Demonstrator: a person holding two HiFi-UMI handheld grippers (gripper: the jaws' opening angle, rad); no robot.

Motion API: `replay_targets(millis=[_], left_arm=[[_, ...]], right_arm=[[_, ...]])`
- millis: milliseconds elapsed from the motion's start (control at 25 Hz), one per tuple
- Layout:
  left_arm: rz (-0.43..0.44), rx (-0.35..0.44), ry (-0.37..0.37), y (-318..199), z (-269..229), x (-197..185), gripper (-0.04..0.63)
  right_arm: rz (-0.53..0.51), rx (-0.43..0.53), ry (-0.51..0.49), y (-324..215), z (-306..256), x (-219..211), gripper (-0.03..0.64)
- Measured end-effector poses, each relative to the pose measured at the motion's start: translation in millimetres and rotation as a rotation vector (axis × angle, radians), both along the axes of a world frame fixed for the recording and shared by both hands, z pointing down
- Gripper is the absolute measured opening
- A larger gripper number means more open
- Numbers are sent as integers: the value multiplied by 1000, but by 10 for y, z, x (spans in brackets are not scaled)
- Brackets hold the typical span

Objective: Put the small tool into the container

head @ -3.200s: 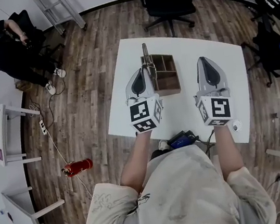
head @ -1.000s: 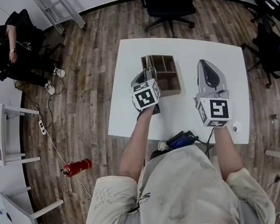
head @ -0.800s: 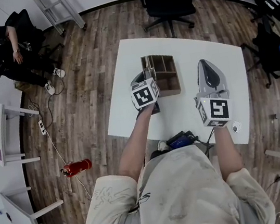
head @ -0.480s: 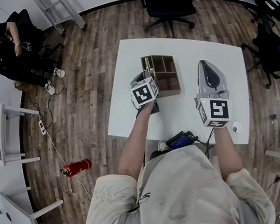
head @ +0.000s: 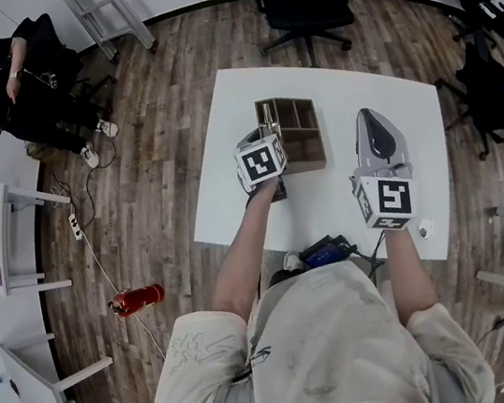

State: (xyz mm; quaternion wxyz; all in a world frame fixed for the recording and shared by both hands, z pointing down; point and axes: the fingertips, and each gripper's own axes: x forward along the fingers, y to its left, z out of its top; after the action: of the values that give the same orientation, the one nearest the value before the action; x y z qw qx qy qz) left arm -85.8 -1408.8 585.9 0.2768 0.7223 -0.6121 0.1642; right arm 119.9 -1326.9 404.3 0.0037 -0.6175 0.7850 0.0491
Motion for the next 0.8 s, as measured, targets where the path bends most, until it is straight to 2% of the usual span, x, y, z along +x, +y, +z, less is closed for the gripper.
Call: replay_targets(millis=[400, 800], left_arm=[[-10, -46, 8, 58, 112, 54, 37], [8, -32, 11, 50, 159, 71, 52]], right_arm=[[0, 0, -4, 49, -21, 92, 5], [-1, -2, -1, 52, 24, 81, 5]])
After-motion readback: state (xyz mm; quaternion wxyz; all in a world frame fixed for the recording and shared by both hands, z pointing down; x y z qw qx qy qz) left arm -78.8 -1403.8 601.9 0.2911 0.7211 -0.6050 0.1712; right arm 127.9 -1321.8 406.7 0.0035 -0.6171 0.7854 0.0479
